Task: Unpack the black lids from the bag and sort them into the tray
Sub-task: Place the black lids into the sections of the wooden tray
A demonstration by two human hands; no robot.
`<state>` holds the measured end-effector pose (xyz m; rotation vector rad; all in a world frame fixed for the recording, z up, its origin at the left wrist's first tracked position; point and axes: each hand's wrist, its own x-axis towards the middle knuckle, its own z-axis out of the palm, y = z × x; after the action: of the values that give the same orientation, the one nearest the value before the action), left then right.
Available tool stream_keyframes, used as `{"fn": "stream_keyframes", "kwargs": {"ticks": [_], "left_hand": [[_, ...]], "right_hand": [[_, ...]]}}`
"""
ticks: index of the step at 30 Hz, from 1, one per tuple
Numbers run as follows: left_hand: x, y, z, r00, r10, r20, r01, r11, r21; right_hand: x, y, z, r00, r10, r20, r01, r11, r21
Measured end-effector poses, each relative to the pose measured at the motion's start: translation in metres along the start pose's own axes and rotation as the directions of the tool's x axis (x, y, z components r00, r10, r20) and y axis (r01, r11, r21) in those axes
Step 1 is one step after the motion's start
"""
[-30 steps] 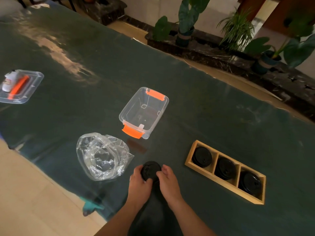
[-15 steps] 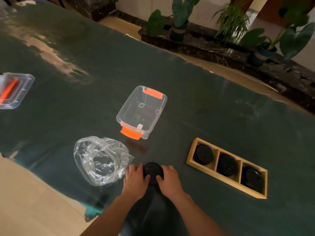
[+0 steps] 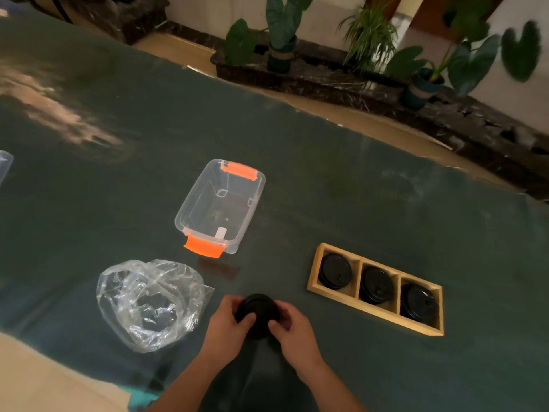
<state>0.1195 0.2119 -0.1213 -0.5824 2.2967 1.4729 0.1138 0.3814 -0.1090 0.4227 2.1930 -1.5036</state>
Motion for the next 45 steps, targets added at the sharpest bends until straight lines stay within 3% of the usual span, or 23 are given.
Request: {"fn": "stream_keyframes", "kwargs": {"ticks": [4, 9, 12, 17, 20, 32, 40, 45], "left_hand": [[0.003, 0.023, 0.005, 0.994, 0.109, 0.007, -0.108, 0.992, -0.072], [0.04, 0.085, 0.029, 0.932, 0.363, 0.001, -0.36, 0.925, 0.122], [0.067, 0.119, 0.062, 0.916, 0.391, 0.087, -0.4, 0.899, 0.177], [0.093, 0.124, 0.092, 0.914, 0.381, 0.142, -0.404, 0.813, 0.419], [0.101, 0.114, 0.098, 0.926, 0.354, 0.134, -0.374, 0.8, 0.469], [0.108, 0.101, 0.105, 0.922, 0.378, 0.086, -0.37, 0.792, 0.486], [0.106, 0.097, 0.106, 0.911, 0.412, 0.03, -0.371, 0.784, 0.497], [0.097, 0.093, 0.101, 0.922, 0.382, -0.061, -0.335, 0.868, 0.367]], "right_hand": [[-0.01, -0.003, -0.02, 0.995, 0.004, -0.099, 0.016, 0.98, 0.197], [0.009, -0.022, -0.051, 0.957, 0.049, -0.285, 0.043, 0.95, 0.309], [0.03, -0.022, -0.078, 0.924, 0.182, -0.337, -0.054, 0.932, 0.357], [0.059, -0.011, -0.083, 0.865, 0.255, -0.433, -0.201, 0.965, 0.165], [0.066, -0.01, -0.076, 0.851, 0.266, -0.452, -0.267, 0.962, 0.063], [0.071, -0.011, -0.056, 0.821, 0.284, -0.495, -0.298, 0.953, 0.052], [0.064, -0.006, -0.054, 0.829, 0.169, -0.533, -0.271, 0.955, -0.12], [0.054, 0.0, -0.054, 0.802, 0.053, -0.595, -0.171, 0.975, -0.142]]}}
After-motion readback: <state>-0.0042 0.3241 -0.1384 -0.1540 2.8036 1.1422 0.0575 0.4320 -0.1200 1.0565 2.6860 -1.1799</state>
